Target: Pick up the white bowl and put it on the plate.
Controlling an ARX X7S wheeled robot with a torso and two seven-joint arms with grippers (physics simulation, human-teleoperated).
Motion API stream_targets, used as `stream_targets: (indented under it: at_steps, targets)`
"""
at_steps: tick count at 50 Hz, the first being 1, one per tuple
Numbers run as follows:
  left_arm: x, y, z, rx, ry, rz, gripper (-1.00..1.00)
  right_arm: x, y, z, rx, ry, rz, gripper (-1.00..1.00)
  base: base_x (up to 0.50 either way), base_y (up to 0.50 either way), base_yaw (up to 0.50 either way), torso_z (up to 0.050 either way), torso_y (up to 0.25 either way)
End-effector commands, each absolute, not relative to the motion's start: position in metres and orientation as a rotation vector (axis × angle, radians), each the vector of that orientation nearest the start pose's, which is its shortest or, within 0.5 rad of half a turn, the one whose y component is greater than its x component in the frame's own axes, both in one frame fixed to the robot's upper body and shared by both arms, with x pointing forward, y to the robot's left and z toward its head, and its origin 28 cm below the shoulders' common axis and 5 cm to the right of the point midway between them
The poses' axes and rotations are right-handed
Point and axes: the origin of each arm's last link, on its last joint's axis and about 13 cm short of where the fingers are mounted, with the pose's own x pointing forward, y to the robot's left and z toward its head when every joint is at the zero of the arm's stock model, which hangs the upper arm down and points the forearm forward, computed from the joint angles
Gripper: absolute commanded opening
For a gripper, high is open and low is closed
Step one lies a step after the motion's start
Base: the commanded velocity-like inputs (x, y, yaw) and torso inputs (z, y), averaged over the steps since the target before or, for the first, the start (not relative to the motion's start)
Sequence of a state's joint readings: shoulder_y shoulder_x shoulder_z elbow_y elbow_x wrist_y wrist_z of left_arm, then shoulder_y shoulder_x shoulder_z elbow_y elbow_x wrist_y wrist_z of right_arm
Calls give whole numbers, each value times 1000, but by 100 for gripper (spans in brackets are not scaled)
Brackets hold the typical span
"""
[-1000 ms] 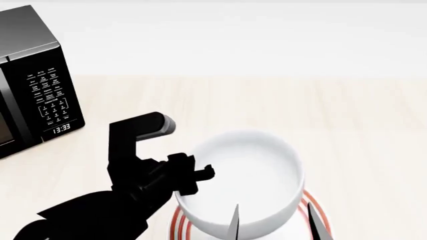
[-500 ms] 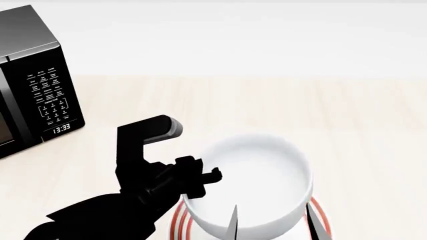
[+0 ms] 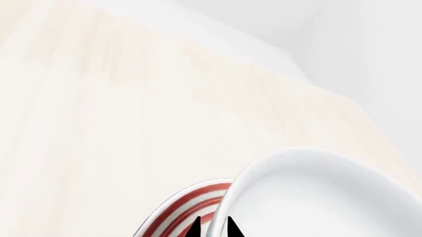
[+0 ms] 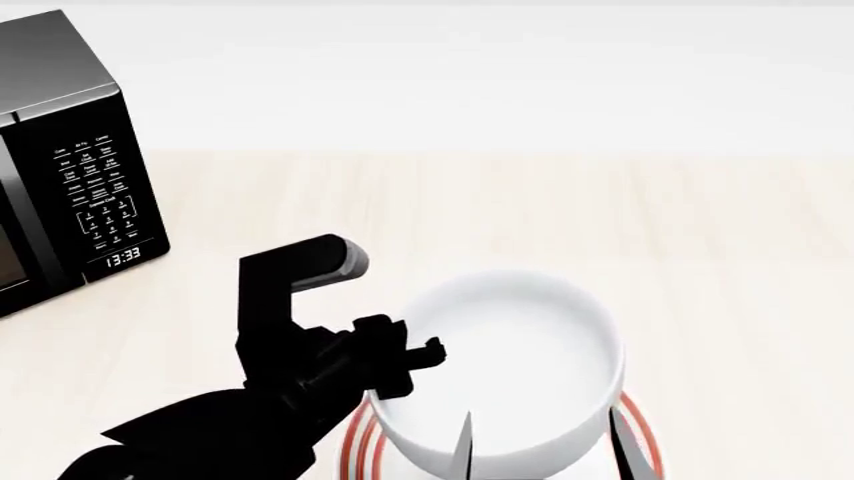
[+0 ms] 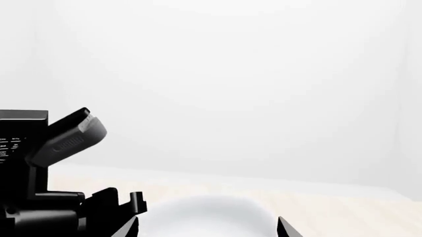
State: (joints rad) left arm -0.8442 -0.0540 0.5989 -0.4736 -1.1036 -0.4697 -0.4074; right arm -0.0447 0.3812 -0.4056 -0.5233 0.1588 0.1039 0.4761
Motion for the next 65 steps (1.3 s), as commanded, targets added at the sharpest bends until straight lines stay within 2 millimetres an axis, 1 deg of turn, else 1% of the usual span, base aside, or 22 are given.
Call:
stream_targets:
  at_steps: [1, 20, 37, 65]
  targets:
    - [339, 96, 127, -480, 439, -349, -100, 178, -80, 90, -67, -280, 45, 100, 0, 0, 0, 0, 0]
    - [342, 95, 124, -478, 440, -338, -100, 178, -80, 89, -65, -280, 48, 100, 0, 0, 0, 0, 1]
    - [346, 96, 116, -472, 451, -323, -100, 178, -81, 89, -63, -279, 49, 100, 0, 0, 0, 1, 1]
    - [344, 92, 93, -475, 501, -319, -100, 178, -81, 89, -68, -282, 48, 100, 0, 0, 0, 0, 0]
